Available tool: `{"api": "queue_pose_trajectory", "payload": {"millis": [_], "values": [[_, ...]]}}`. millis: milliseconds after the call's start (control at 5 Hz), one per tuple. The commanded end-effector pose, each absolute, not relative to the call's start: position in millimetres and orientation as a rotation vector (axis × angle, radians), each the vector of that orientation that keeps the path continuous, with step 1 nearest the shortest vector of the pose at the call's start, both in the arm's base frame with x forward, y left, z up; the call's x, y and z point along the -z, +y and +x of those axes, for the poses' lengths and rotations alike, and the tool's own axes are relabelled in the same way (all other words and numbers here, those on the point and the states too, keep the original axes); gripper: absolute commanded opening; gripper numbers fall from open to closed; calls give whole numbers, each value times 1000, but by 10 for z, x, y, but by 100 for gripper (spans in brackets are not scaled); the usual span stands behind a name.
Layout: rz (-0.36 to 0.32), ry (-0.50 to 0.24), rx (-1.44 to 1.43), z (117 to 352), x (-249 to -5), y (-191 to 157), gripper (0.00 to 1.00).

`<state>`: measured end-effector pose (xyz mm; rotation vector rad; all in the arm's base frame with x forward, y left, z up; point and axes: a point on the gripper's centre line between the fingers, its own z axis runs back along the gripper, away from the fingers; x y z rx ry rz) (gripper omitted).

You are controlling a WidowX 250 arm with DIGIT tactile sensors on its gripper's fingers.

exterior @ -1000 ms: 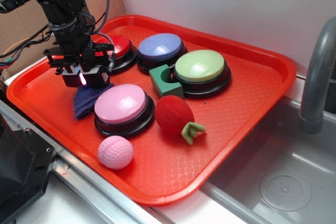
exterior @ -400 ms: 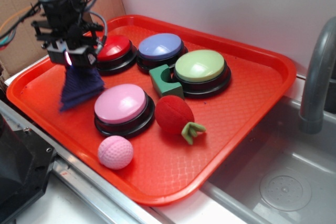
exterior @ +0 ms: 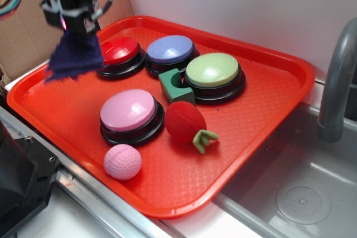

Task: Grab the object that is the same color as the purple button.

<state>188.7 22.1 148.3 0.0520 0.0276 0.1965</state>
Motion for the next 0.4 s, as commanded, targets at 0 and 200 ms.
{"api": "queue_pose_trajectory", "payload": {"millis": [0, 200], "values": [[1, -83, -85, 1771, -1985, -119, 0], [4, -42, -150, 1752, -1940, -23, 0]]}}
